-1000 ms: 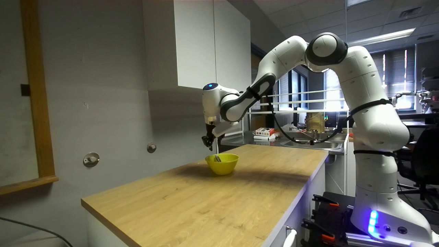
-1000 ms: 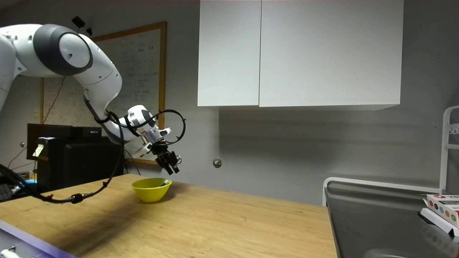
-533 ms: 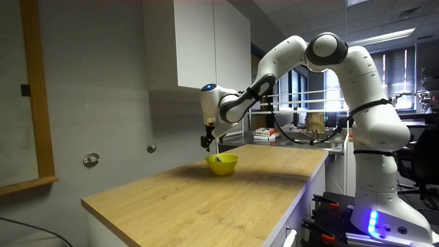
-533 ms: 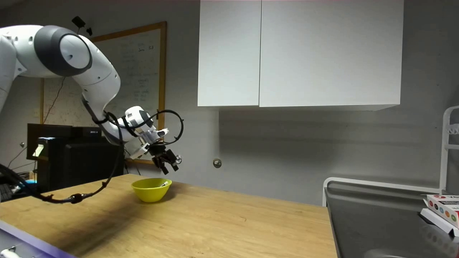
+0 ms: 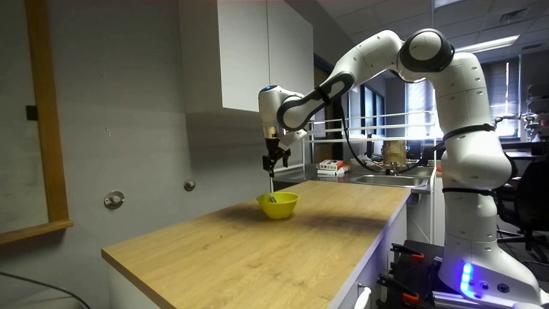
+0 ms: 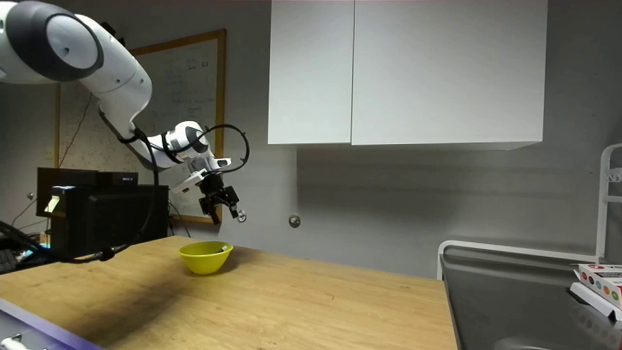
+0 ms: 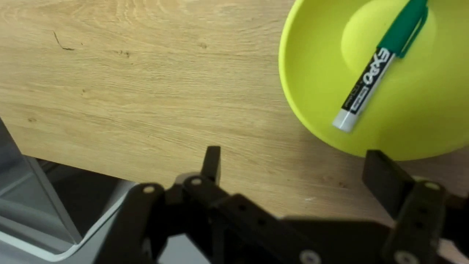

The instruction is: Put the green marker inside the yellow bowl

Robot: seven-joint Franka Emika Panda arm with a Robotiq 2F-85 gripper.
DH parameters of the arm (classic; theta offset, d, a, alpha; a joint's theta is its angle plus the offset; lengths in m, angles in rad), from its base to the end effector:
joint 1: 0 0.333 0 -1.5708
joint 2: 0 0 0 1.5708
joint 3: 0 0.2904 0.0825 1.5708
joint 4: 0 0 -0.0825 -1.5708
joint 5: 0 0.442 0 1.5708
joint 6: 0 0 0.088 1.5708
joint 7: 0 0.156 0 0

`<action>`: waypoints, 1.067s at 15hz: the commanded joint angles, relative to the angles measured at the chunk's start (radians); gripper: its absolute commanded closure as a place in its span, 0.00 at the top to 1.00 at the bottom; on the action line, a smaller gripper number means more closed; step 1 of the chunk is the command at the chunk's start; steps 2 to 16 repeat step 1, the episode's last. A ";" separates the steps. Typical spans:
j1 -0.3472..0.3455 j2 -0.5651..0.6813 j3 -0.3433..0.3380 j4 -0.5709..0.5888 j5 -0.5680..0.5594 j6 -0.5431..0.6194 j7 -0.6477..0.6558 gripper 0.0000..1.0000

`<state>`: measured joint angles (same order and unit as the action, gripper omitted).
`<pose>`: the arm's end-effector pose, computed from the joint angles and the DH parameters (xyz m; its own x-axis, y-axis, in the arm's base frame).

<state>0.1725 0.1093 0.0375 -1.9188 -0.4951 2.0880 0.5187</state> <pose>0.6437 0.0922 0.3509 0.9759 -0.0305 0.2162 -0.1094 -0.9252 0.3633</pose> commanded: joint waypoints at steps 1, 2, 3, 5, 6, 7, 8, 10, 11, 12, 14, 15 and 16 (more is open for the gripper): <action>-0.035 -0.160 0.017 -0.108 0.103 -0.028 -0.218 1.00; -0.035 -0.160 0.017 -0.108 0.103 -0.028 -0.218 1.00; -0.035 -0.160 0.017 -0.108 0.103 -0.028 -0.218 1.00; -0.035 -0.160 0.017 -0.108 0.103 -0.028 -0.218 1.00; -0.035 -0.160 0.017 -0.108 0.103 -0.028 -0.218 1.00; -0.035 -0.160 0.017 -0.108 0.103 -0.028 -0.218 1.00; -0.035 -0.160 0.017 -0.108 0.103 -0.028 -0.218 1.00; -0.035 -0.160 0.017 -0.108 0.103 -0.028 -0.218 1.00; -0.035 -0.160 0.017 -0.108 0.103 -0.028 -0.218 1.00; -0.035 -0.160 0.017 -0.108 0.103 -0.028 -0.218 1.00; -0.035 -0.160 0.017 -0.108 0.103 -0.028 -0.218 1.00; -0.035 -0.160 0.017 -0.108 0.103 -0.028 -0.218 1.00; -0.035 -0.160 0.017 -0.108 0.103 -0.028 -0.218 1.00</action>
